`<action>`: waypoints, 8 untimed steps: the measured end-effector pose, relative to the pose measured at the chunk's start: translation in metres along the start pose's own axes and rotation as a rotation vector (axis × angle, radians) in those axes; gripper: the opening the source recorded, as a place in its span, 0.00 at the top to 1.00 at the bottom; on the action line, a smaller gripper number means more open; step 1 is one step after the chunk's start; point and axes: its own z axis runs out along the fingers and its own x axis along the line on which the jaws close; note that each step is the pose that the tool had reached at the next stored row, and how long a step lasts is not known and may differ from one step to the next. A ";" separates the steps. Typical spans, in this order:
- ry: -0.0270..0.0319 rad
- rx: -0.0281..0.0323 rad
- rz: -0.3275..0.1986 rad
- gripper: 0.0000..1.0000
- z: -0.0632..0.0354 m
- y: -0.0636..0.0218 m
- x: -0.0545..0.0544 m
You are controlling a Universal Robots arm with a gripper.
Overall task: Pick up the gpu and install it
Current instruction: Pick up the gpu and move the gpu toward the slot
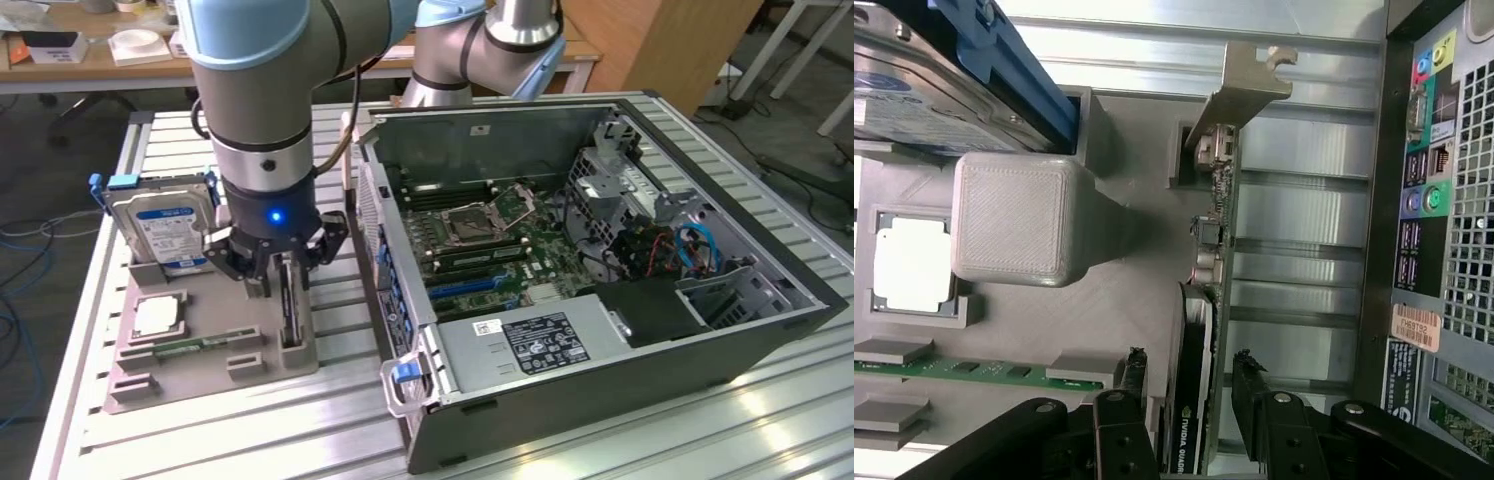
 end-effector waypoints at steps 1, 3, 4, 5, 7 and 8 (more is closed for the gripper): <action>0.0000 0.0000 0.000 0.53 0.0007 0.0002 0.000; 0.0001 0.0001 0.000 0.53 0.0021 0.0007 0.000; 0.0001 0.0001 0.000 0.53 0.0028 0.0011 0.000; 0.0001 0.0001 0.000 0.53 0.0034 0.0015 0.000; 0.0001 0.0000 0.000 0.53 0.0046 0.0022 0.000; 0.0000 0.0000 0.000 0.53 0.0052 0.0027 0.000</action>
